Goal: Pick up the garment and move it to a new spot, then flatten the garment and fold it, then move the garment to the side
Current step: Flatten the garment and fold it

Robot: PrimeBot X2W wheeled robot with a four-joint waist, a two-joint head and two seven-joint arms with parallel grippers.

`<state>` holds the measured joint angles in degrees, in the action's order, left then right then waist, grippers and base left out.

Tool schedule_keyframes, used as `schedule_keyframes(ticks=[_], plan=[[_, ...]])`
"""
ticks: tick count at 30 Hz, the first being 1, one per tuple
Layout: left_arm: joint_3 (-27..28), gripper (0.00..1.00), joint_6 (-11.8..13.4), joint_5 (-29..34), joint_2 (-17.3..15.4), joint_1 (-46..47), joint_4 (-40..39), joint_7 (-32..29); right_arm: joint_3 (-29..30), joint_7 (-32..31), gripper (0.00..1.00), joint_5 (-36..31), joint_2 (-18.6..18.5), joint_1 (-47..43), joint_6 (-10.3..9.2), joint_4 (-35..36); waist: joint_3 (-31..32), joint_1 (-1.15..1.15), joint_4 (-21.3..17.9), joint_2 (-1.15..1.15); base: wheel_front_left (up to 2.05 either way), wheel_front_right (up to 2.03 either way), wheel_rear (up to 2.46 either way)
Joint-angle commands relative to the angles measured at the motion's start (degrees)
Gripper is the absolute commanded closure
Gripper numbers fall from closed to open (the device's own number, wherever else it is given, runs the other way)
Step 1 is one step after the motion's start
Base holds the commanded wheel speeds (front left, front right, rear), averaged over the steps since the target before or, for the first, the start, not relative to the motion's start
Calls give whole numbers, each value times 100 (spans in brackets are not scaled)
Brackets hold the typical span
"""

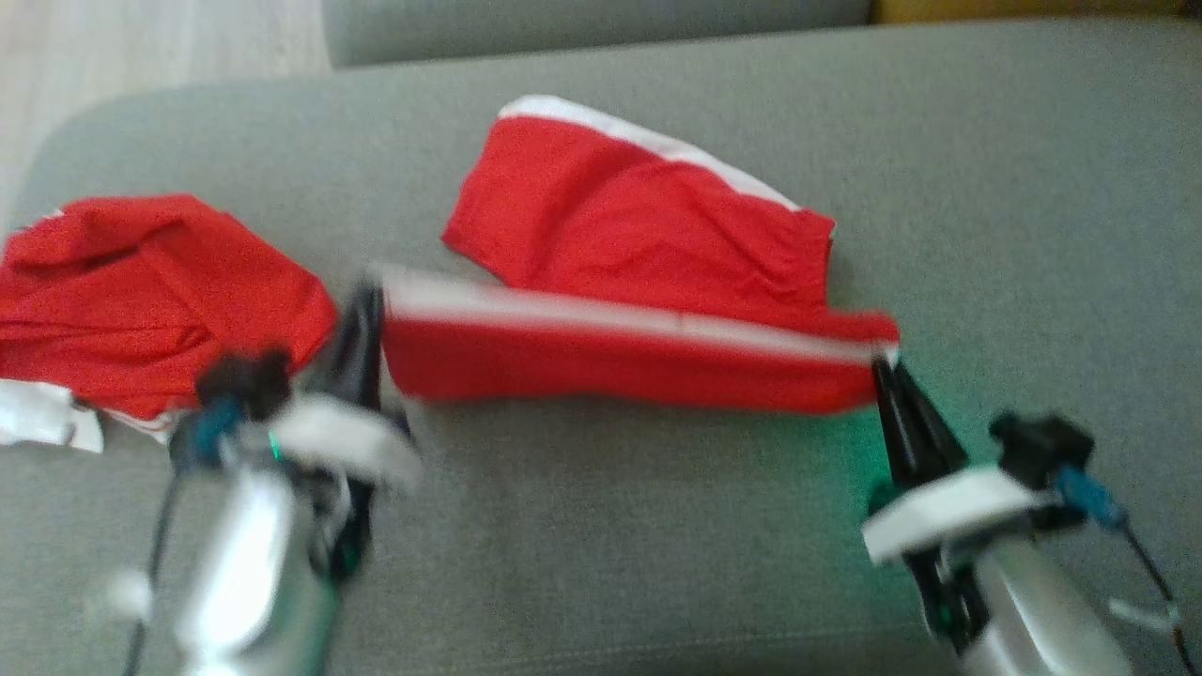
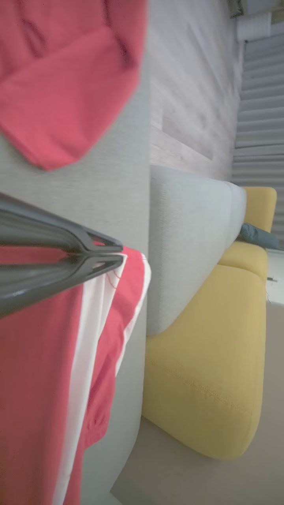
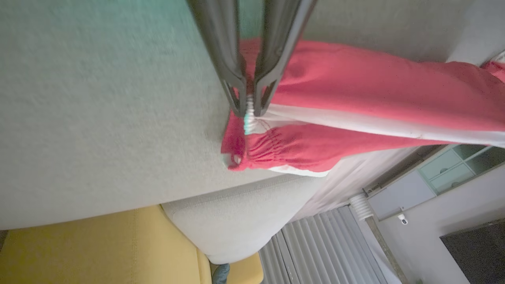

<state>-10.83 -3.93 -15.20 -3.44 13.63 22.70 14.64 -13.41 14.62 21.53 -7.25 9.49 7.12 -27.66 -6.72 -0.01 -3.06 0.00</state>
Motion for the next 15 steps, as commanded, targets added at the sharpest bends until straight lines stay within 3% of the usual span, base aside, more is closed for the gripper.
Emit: schedule_keyframes(ticks=[1, 7, 10, 15], plan=[[150, 100, -90, 158, -324, 990, 46, 34, -83, 38, 100, 77, 80, 594, 36, 152, -480, 1, -208, 0, 0, 0, 0], [-310, 100, -322, 257, -733, 2926, 942, -275, -159, 38, 100, 229, 325, 1614, 36, -147, -1244, 1, -444, 0, 0, 0, 0], [-546, 100, -346, 203, -825, 3442, 1236, -409, -179, 38, 100, 302, 382, 1914, 36, -303, -1467, 1, -537, 0, 0, 0, 0], [-1393, 100, -353, -189, -1107, 4479, 1893, -606, -294, 38, 100, 622, 432, 2507, 36, -536, -1947, 1, -719, 0, 0, 0, 0]])
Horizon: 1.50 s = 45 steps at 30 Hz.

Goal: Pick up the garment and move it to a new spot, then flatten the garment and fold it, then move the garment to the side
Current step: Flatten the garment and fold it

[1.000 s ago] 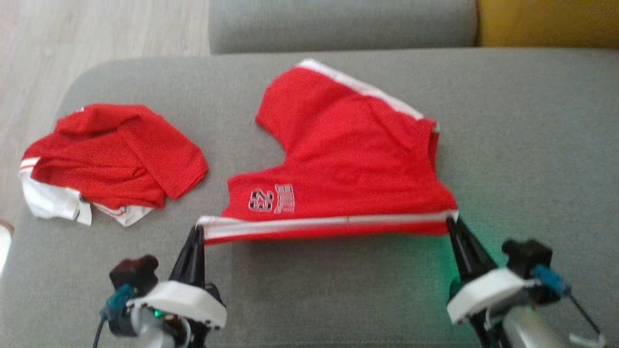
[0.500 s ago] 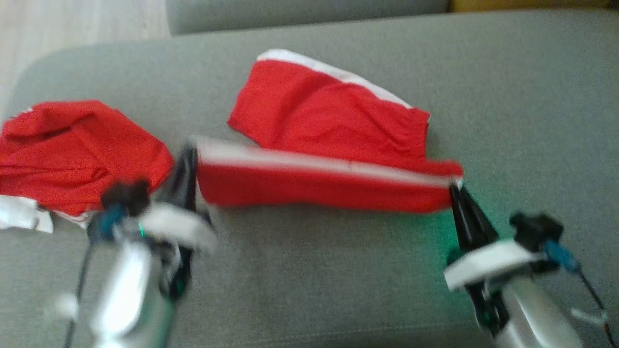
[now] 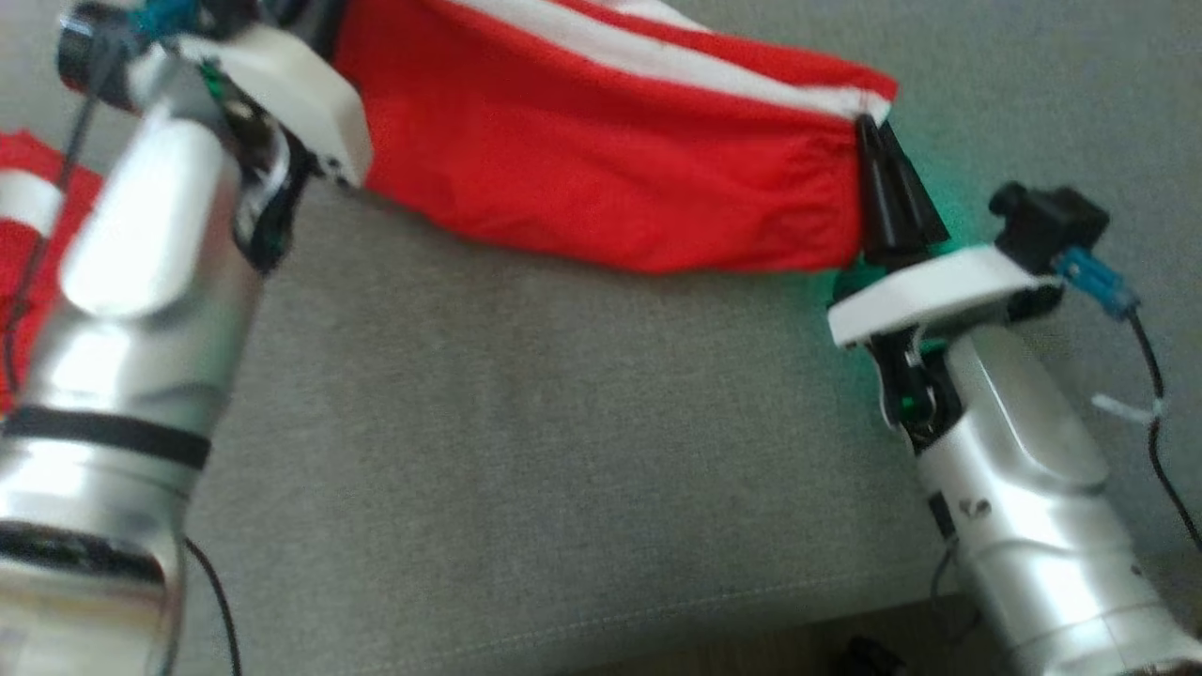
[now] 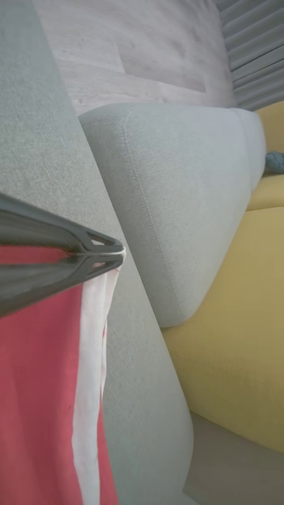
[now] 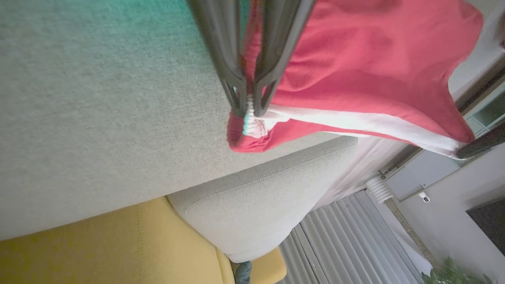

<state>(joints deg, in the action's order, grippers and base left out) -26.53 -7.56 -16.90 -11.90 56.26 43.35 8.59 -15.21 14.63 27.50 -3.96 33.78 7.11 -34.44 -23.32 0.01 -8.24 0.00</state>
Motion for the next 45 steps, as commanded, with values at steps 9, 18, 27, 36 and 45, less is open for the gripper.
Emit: schedule_keyframes(ticks=[9, 18, 27, 36, 45], plan=[[-618, 100, 9, -597, -543, 1209, 817, 260, -533, 37, 100, 613, 107, 623, 37, 85, -704, -1, -416, 0, 0, 0, 0], [-630, 0, 29, -842, -385, 1321, 1462, 611, -487, 37, 0, 692, 108, 593, 37, 130, -622, -1, -357, 0, 0, 0, 0], [-102, 0, 174, -1089, -28, 396, 1362, 639, -99, 37, 0, 371, 108, 135, 37, 343, -346, -1, -227, 0, 0, 0, 0], [-40, 0, 80, -1246, 156, -78, 2012, 640, 379, 37, 0, 140, 108, -211, 37, 450, -343, -1, -339, 0, 0, 0, 0], [-163, 100, 137, -1206, 275, -239, 2647, 624, 423, 37, 0, 142, 108, -423, 37, 408, -35, -1, -398, 0, 0, 0, 0]])
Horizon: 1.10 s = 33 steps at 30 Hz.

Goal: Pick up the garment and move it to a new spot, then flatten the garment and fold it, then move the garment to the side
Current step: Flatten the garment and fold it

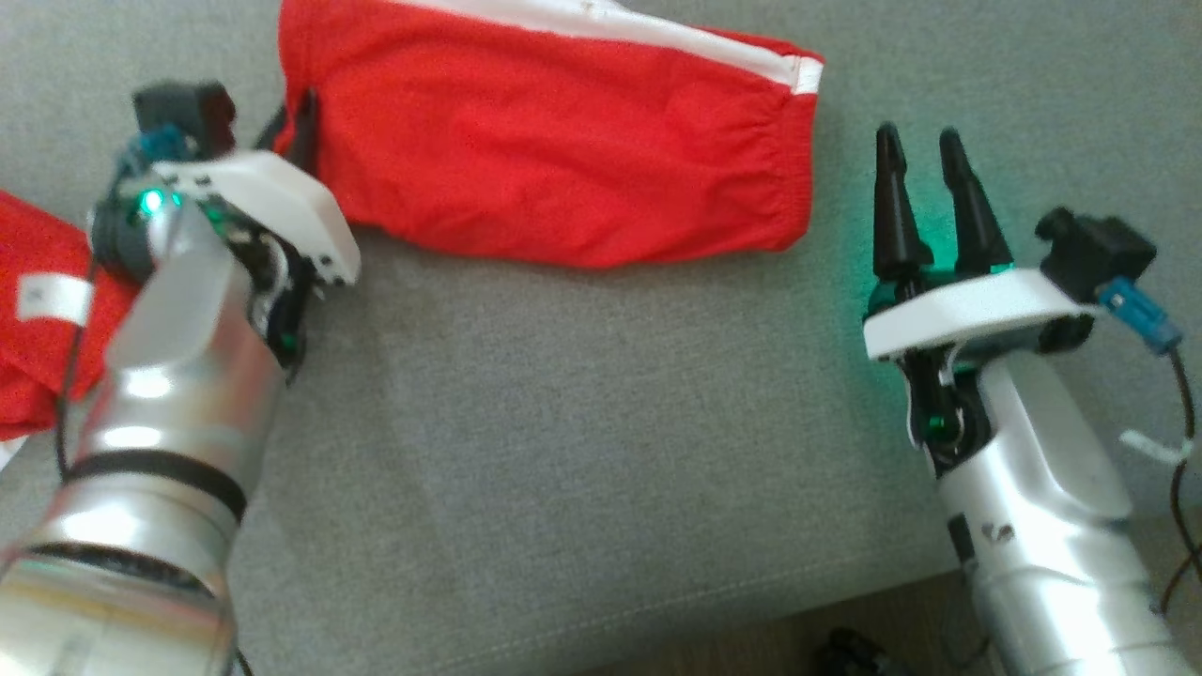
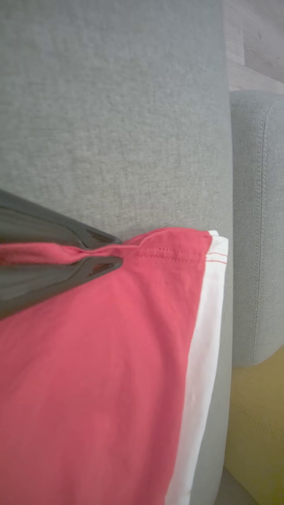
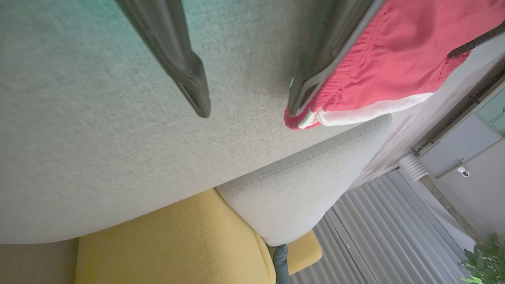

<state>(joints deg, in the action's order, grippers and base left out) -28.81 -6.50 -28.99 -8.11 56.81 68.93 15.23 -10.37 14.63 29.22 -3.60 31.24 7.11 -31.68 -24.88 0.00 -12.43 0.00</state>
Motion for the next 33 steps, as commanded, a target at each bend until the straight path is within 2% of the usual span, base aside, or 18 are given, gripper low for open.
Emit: schedule_keyframes(ticks=[1, 12, 15, 17, 24, 29, 32, 33], plan=[[87, 100, 58, -23, -64, -354, 108, -37, -49, 37, 0, -44, 72, -214, 37, 107, 202, 0, 45, 0, 0, 0, 0], [575, 100, 628, -228, 215, -1582, -551, -25, -36, 37, 0, -184, 72, -715, 37, -194, 1167, 0, 639, 0, 0, 0, 0], [574, 100, 685, -143, 263, -1855, -787, -24, -60, 37, 0, -173, 72, -790, 37, -236, 1263, 0, 810, 0, 0, 0, 0], [614, 0, 750, -79, 282, -1988, -1013, -24, -120, 37, 0, -136, 72, -785, 37, -262, 1253, 0, 912, 0, 0, 0, 0], [777, 0, 937, 286, 381, -2391, -1987, -24, -340, 37, 0, 81, 72, -438, 37, -600, 1036, 0, 1252, 0, 0, 0, 0], [824, 0, 957, 573, 454, -2655, -2521, -24, -294, 37, 0, 249, 72, -199, 37, -1176, 932, 0, 1429, 0, 0, 0, 0], [849, 0, 934, 709, 480, -2747, -2717, -24, -457, 37, 0, 648, 72, -126, 37, -1625, 895, 0, 1502, 0, 0, 0, 0], [857, 0, 921, 742, 487, -2770, -2753, -24, -562, 37, 25, 804, 72, -102, 37, -1789, 888, 0, 1520, 0, 0, 0, 0]])
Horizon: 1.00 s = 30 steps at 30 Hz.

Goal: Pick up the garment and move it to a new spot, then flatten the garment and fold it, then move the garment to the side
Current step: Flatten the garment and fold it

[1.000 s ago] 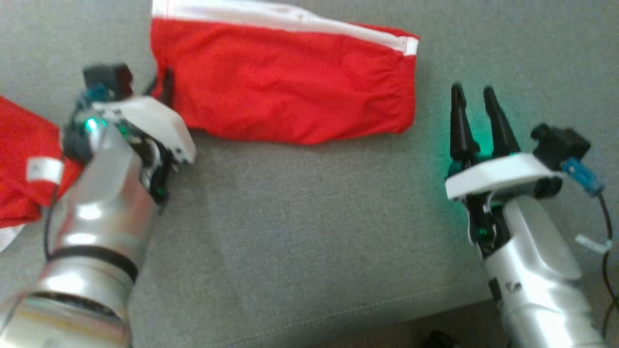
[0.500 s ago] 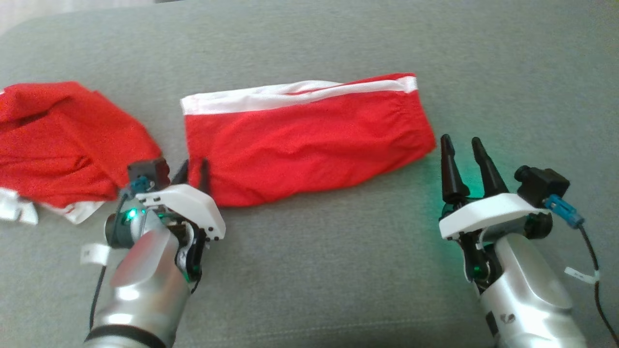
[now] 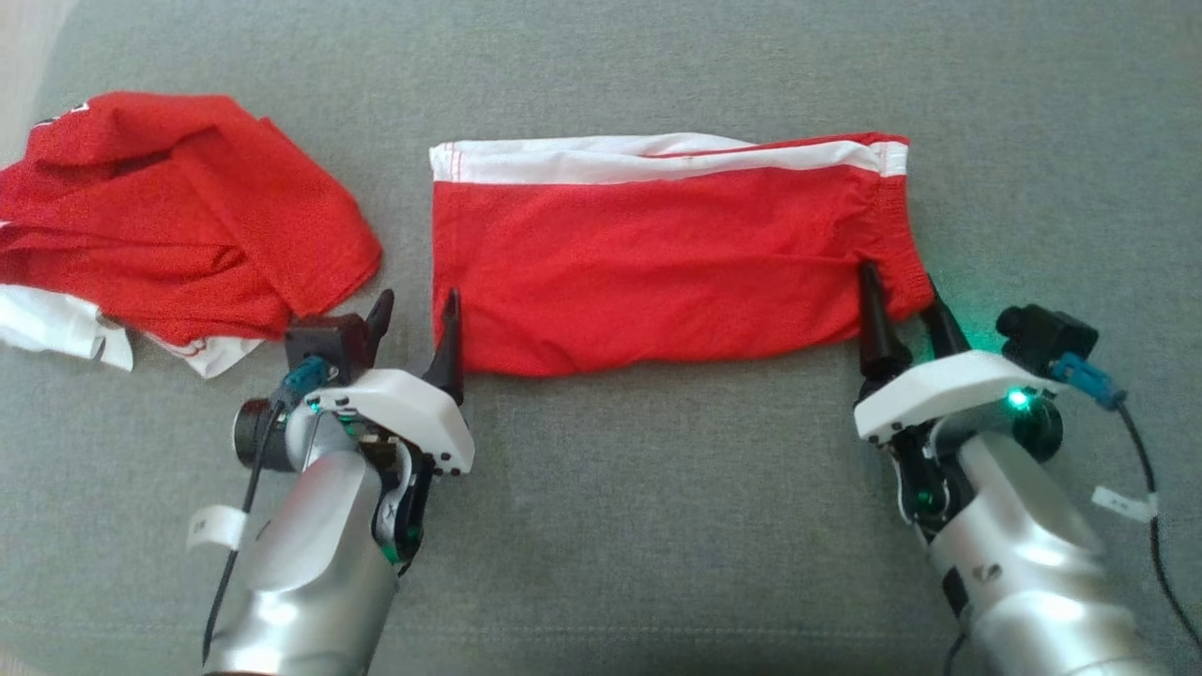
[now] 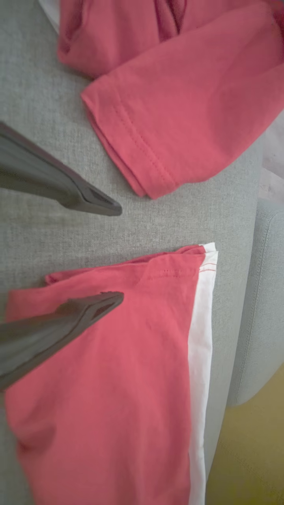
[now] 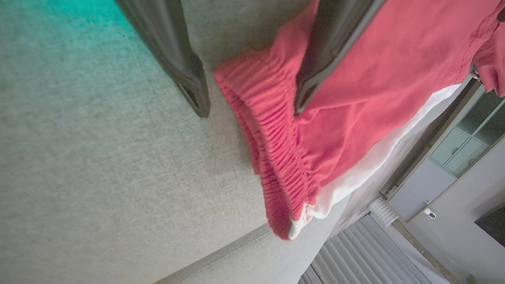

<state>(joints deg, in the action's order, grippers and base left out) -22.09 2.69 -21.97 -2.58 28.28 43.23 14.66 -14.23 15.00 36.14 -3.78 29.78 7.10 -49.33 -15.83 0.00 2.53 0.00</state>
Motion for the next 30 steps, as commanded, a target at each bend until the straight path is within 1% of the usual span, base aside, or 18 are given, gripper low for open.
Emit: schedule_keyframes(ticks=[1, 3, 7, 11, 16, 19, 21, 23, 26, 30], plan=[[194, 0, -6, 71, -61, 65, -211, 33, -273, 0, 55, 255, 91, 75, 39, -177, -24, 0, 35, 0, 0, 0, 0], [207, 0, -18, 147, -53, 50, -260, 33, -384, 0, 100, 488, 91, 141, 39, -345, -39, 0, 43, 0, 0, 0, 0], [256, 0, -29, 239, -46, 35, -340, 33, -325, 0, 100, 567, 91, 196, 39, -397, -43, 0, 8, 0, 0, 0, 0], [321, 0, -34, 358, -40, -23, -438, 33, 89, 0, 100, 410, 91, 141, 39, -275, 18, 0, -104, 0, 0, 0, 0], [334, 0, -74, 420, -34, -173, -497, 33, 882, 0, 100, -233, 54, 15, 39, 111, 156, 0, -273, 0, 0, 0, 0], [258, 0, -81, 332, -32, -272, -537, 34, 1066, 0, 100, -752, 14, 42, 39, 505, 222, 0, -344, 0, 0, 0, 0], [174, 0, -80, 256, -32, -329, -558, 34, 991, 0, 100, -1119, 6, 116, 39, 810, 257, 0, -352, 0, 0, 0, 0], [75, 0, -73, 167, -31, -393, -574, 34, 775, 0, 100, -1395, 15, 197, 39, 1075, 315, 0, -310, 0, 0, 0, 0], [-87, 0, -42, -13, -31, -481, -609, 34, 210, 0, 100, -1711, 35, 295, 39, 1326, 380, 0, -141, 0, 0, 0, 0], [-355, 0, 23, -225, -31, -579, -673, 34, -687, -1, 100, -1886, 62, 375, 39, 1327, 458, 0, 253, 0, 0, 0, 0]])
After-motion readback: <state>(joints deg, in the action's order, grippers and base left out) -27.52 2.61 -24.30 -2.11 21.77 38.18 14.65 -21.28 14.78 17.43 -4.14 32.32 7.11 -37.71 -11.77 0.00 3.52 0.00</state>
